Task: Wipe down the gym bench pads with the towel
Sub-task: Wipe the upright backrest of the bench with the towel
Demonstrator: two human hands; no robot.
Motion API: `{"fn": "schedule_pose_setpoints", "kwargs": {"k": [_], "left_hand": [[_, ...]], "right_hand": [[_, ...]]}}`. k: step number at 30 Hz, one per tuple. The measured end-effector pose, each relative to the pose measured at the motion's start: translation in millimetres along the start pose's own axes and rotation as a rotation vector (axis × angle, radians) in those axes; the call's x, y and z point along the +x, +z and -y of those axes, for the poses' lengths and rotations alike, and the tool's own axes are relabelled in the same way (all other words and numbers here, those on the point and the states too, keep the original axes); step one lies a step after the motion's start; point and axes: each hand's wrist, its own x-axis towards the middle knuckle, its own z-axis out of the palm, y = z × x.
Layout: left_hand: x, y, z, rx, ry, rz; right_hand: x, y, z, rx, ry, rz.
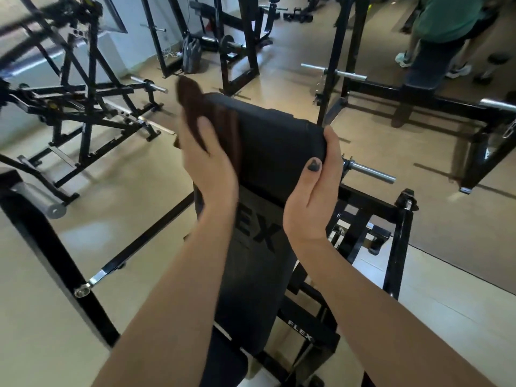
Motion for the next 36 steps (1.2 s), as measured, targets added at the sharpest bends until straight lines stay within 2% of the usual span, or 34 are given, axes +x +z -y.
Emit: {"fn": "schedule_pose_setpoints", "kwargs": {"k": [4,7,9,12,13,16,20,23,25,29,30,32,36], "left_hand": [[-98,-5,18,0.025,0.332,0.219],[-79,1,37,0.006,0.447,0.228],[-42,2,47,-0.028,0.342,0.139],[2,10,40,-0.051,0.003,-0.058],[4,11,34,-0.053,-0.048,-0.103],[-34,8,35,-0.015,-0.042,-0.057],[-145,-3,49,-0.01,0.014,0.091],[-155,-6,50,-0.057,0.129,0.171],[-123,-5,61,-0.039,0.088,0.066],[-8,-4,81,-0.015,-0.298,-0.271],[12,-6,83,-0.021,-0.358,-0.285],[17,-11,82,-0.009,-0.347,-0.253],[-71,-6,75,-0.017,-0.264,-0.187]], "right_hand": [[1,-3,-3,0.087,0.047,0.04],[2,-11,-3,0.168,0.099,0.13],[4,-16,-4,0.155,0.089,0.161],[6,-19,-5,0.085,0.097,0.213],[6,-20,-4,0.07,0.095,0.223],[7,-22,0,0.049,0.089,0.232],[-22,-25,-5,0.007,0.113,0.236],[-47,-28,-17,0.023,0.158,0.276],[-50,-31,-24,0.019,0.163,0.298],[-49,-32,-28,0.022,0.165,0.334],[-49,-31,-28,0.029,0.167,0.338],[-48,-27,-30,0.026,0.152,0.33],[-47,-24,-39,-0.008,0.115,0.317]]}}
